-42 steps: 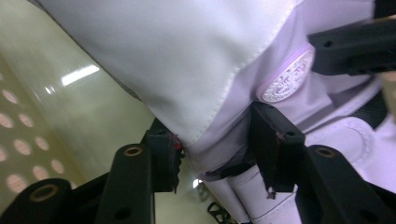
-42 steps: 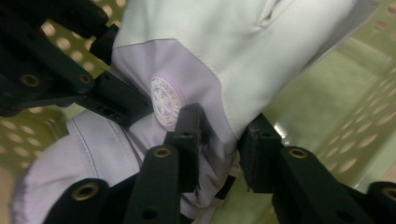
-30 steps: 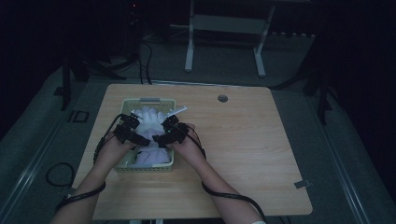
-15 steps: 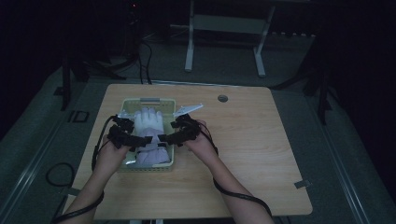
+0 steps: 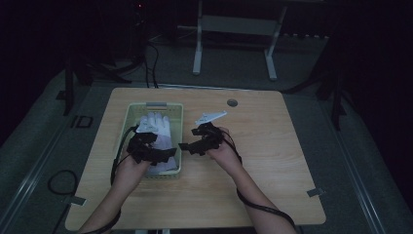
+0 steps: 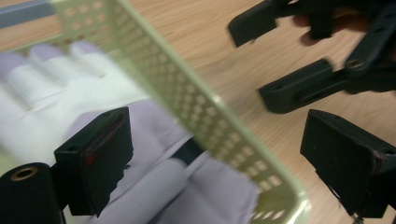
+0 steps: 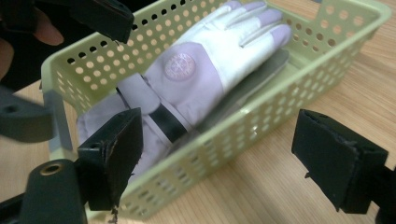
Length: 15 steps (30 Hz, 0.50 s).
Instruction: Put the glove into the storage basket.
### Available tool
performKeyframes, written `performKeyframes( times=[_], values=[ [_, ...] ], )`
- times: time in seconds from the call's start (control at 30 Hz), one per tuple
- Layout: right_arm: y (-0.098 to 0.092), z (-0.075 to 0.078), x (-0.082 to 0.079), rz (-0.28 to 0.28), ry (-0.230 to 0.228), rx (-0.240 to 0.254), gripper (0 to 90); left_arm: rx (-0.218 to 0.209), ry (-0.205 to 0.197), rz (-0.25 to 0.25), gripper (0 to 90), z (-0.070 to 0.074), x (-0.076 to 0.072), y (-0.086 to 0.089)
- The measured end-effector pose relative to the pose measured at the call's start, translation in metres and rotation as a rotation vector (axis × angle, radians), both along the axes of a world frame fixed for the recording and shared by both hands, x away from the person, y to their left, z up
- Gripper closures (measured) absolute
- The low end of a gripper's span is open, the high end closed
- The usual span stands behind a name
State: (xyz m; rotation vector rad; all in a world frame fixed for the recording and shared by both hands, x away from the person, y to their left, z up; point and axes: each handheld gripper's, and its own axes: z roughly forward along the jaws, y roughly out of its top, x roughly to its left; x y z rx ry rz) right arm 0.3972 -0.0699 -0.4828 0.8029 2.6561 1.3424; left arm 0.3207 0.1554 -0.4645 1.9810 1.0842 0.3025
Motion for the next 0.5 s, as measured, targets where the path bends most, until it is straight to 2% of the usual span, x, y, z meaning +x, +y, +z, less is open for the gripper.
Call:
performKeyframes(
  times=[0.07, 0.13, 0.2, 0.43, 0.5],
  values=[
    [-0.005, -0.001, 0.0, -0.001, -0.002, -0.004, 16.6, -0.007, -0.018, -0.016, 9.8, 0.001, -0.004, -0.009],
    [-0.011, -0.002, 0.0, 0.006, 0.0, 0.0, 16.6, 0.031, -0.049, -0.042, 9.8, 0.003, -0.011, -0.024],
    [-0.016, -0.002, -0.002, 0.005, -0.002, -0.001, 16.6, 0.034, -0.053, -0.057, 9.7, 0.003, -0.013, -0.029],
    [-0.039, -0.008, -0.005, 0.002, -0.017, -0.014, 16.7, -0.001, -0.071, -0.141, 9.7, 0.005, -0.027, -0.06],
    [-0.046, -0.012, -0.006, 0.0, -0.025, -0.022, 16.6, 0.003, -0.068, -0.166, 9.7, 0.005, -0.03, -0.069]
  ],
)
